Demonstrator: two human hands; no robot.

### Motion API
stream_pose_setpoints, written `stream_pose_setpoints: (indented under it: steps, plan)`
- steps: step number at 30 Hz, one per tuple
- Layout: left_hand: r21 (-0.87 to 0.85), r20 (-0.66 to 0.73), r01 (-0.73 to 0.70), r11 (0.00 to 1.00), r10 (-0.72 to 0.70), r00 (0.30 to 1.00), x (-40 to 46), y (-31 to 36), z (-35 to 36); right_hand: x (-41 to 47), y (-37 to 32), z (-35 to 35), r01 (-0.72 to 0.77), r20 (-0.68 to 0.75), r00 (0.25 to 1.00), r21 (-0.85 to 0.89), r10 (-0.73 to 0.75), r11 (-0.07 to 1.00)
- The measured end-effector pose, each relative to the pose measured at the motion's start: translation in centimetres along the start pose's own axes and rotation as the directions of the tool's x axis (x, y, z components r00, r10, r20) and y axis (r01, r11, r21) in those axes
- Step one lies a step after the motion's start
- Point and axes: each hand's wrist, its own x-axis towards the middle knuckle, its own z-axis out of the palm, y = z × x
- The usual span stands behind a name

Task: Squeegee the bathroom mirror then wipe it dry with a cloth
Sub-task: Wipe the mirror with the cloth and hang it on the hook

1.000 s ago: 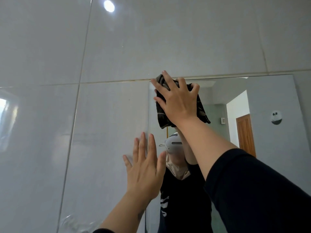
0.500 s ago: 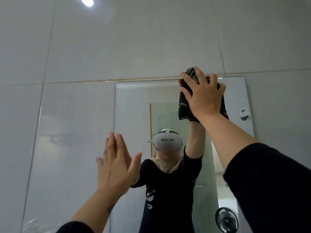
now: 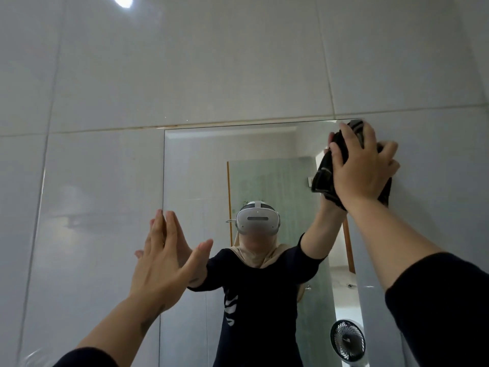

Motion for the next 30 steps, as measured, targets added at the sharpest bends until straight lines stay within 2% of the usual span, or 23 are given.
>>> stream_pose_setpoints:
  steps: [10,16,18,23,30]
  plan:
    - [0.008,0.075,-0.025,1.0,0.024,0.997,-1.0,0.7,-2.2,-5.7,-12.7,1.2,0.31,0.046,0.947,0.105,-0.316,0.945]
    - [0.209,0.004,-0.066,0.976,0.067,0.998,-2.1,-0.3,-2.4,-9.1,-19.9,1.9,0.481,0.072,0.867,0.141,-0.494,0.865]
    - [0.304,0.025,-0.07,0.95,0.066,0.998,-3.5,-0.8,-2.2,-10.6,-21.4,1.9,0.532,0.076,0.834,0.15,-0.547,0.833]
    - [0.404,0.173,-0.121,0.907,0.054,0.983,-6.4,-2.1,-1.2,-13.9,-21.1,1.7,0.615,0.031,0.781,0.131,-0.623,0.777]
    - [0.384,0.191,-0.077,0.92,0.003,0.982,-7.6,-2.1,-0.5,-15.0,-17.1,0.7,0.704,0.106,0.681,0.176,-0.725,0.688]
